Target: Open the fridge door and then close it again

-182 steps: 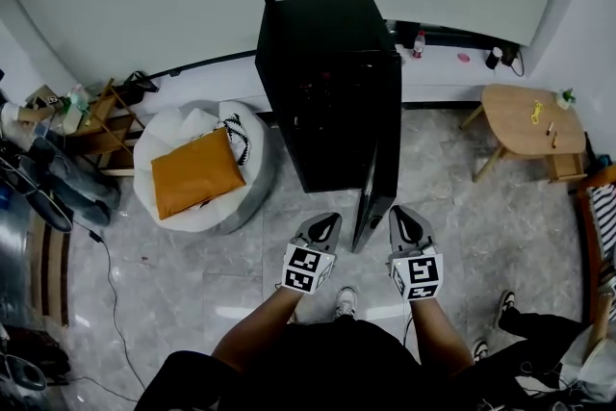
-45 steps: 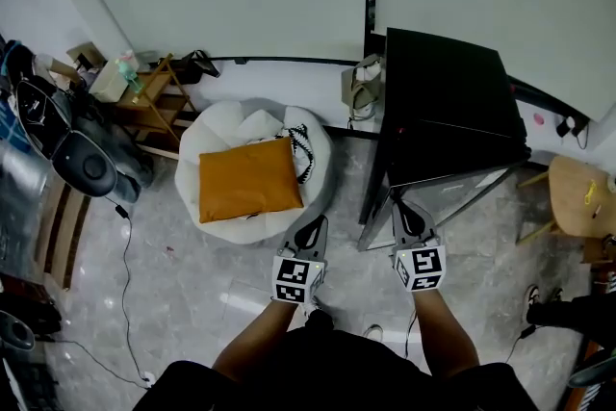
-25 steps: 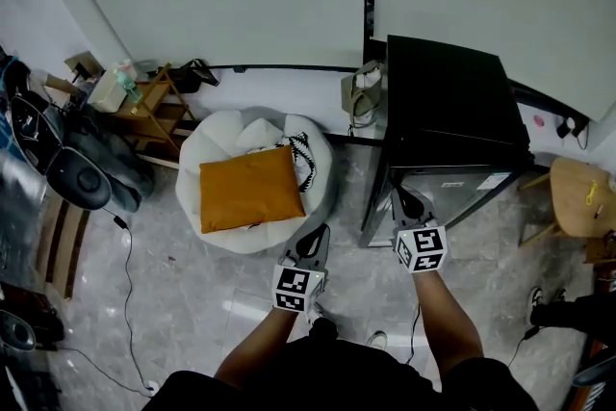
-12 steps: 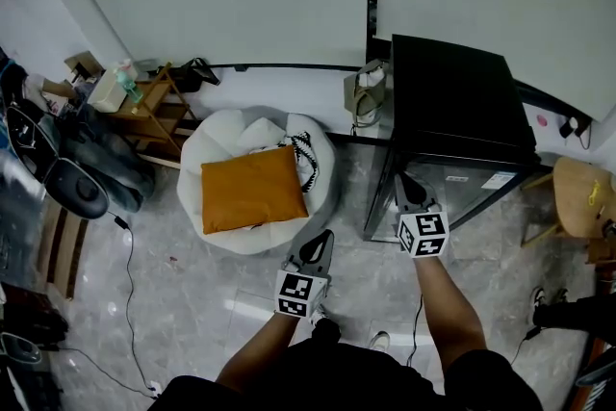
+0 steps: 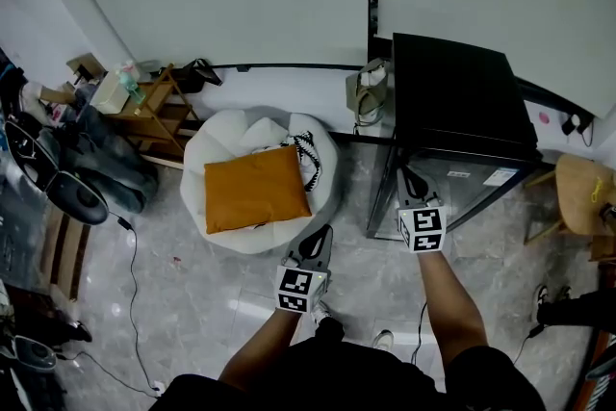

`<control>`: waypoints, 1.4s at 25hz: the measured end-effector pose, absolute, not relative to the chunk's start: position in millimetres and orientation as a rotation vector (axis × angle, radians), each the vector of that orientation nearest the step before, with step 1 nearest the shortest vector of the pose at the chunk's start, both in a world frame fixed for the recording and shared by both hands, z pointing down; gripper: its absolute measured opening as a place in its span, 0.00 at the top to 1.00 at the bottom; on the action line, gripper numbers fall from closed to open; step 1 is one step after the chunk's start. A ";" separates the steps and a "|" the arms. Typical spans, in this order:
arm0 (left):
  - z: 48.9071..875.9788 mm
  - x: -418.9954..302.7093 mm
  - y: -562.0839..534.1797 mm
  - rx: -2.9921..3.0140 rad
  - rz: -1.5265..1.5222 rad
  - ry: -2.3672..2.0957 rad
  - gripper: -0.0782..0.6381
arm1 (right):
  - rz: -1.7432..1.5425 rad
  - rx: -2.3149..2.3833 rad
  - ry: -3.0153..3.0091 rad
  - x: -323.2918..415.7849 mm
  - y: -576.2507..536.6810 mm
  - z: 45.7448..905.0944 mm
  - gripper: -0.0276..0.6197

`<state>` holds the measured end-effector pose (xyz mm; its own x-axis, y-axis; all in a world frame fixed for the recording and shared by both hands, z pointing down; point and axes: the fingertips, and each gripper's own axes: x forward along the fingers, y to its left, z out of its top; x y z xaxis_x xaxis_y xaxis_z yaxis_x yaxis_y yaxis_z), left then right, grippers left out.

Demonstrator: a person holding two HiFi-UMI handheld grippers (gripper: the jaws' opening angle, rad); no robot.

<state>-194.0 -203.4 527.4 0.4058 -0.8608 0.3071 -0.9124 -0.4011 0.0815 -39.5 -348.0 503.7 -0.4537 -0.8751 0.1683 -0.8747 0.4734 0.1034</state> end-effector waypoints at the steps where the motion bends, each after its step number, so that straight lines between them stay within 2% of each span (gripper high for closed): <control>1: 526.6 -192.2 -203.2 2.431 0.317 -1.557 0.86 | -0.001 1.523 -2.528 -38.1 -346.3 501.6 0.93; 12: 500.1 -163.3 -209.7 2.508 0.272 -1.534 0.86 | -0.227 1.437 -2.502 -27.7 -286.7 470.9 0.93; 25: 477.8 -112.3 -183.5 2.586 0.220 -1.475 0.86 | -0.082 1.435 -2.537 11.6 -161.9 450.6 0.93; 35: 477.1 -84.1 -167.5 2.603 0.221 -1.438 0.86 | 0.037 1.455 -2.511 40.0 -138.4 460.8 0.93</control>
